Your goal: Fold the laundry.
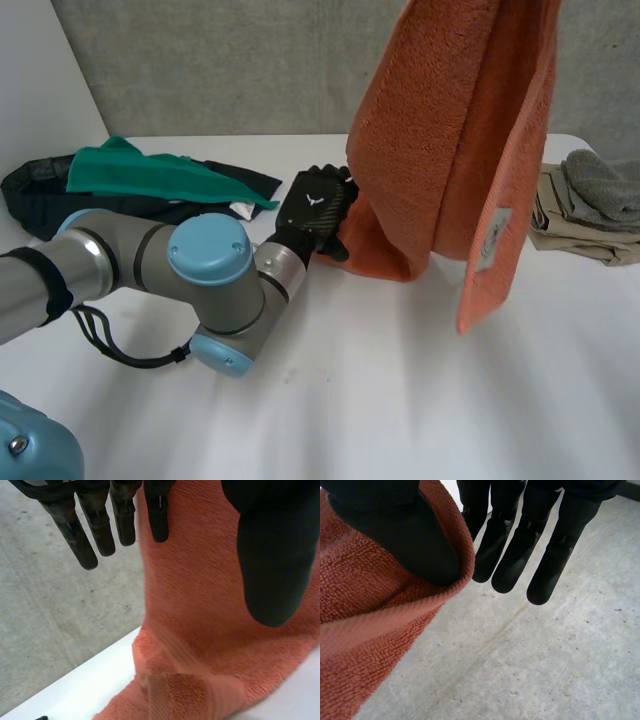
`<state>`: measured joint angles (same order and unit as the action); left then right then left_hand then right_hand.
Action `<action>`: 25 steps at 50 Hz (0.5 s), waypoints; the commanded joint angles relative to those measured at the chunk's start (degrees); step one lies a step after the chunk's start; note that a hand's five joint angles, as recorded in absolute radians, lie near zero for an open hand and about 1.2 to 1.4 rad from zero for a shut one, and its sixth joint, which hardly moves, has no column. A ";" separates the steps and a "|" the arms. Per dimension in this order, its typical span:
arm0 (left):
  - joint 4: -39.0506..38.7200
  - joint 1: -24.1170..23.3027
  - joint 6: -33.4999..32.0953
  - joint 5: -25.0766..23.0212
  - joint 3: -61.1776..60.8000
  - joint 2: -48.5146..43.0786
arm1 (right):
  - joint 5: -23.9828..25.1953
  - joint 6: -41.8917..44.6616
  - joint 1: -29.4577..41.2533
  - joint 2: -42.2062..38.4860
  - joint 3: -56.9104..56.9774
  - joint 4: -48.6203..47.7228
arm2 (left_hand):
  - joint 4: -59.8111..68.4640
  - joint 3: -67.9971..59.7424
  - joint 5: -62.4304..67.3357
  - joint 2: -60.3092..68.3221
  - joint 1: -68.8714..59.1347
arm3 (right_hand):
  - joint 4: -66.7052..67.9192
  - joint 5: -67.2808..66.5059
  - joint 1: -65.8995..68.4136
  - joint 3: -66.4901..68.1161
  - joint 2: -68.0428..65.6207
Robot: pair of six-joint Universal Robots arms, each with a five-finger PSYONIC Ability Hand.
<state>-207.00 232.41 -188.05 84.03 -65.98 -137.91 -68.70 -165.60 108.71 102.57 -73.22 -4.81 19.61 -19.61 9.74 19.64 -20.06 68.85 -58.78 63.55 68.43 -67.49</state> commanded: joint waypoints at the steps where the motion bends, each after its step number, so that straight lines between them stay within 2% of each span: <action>1: 1.59 1.37 1.29 6.40 -2.30 1.67 | 0.32 0.19 -0.34 0.08 0.01 0.77 | 7.60 -7.60 7.47 7.56 -7.14 | 11.15 -11.22 16.45 11.57 -12.51; 4: 3.70 4.00 1.37 8.78 -7.81 6.75 | 1.11 0.19 -0.43 0.00 0.36 1.30 | 7.10 -7.10 6.97 7.06 -6.64 | 11.15 -11.22 16.45 11.57 -12.51; 8: 4.06 6.64 1.20 8.70 -14.15 10.98 | 1.38 0.19 -0.34 -0.09 0.54 1.56 | 4.42 -4.42 4.29 4.38 -3.96 | 11.15 -11.22 16.45 11.57 -12.51; 12: 3.01 7.27 1.11 7.73 -14.00 11.34 | 1.29 0.19 0.28 -0.18 0.54 1.65 | -2.66 2.66 -2.79 -2.69 3.12 | 11.15 -11.22 16.45 11.57 -12.51; 14: 2.48 7.09 1.02 6.33 -11.99 10.82 | 1.29 0.19 0.36 -0.18 0.54 1.74 | -2.83 2.83 -2.96 -2.87 3.29 | 11.15 -11.22 16.45 11.57 -12.51; 19: 2.56 5.96 1.37 -1.48 -3.30 3.55 | 1.03 -0.34 0.45 0.34 0.63 1.65 | -3.67 3.67 -3.80 -3.71 4.13 | 11.15 -11.22 16.45 11.57 -12.51; 25: 3.01 1.73 1.20 -4.40 2.09 -2.54 | 1.03 -1.22 0.36 1.67 0.80 1.91 | -3.17 3.17 -3.30 -3.21 3.63 | 11.15 -11.22 16.45 11.57 -12.51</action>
<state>-204.28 237.63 -186.77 82.88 -69.36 -134.27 -67.63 -166.08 109.18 103.19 -72.59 -3.11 16.52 -16.72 5.89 16.80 -17.69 68.85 -58.78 63.55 68.43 -67.49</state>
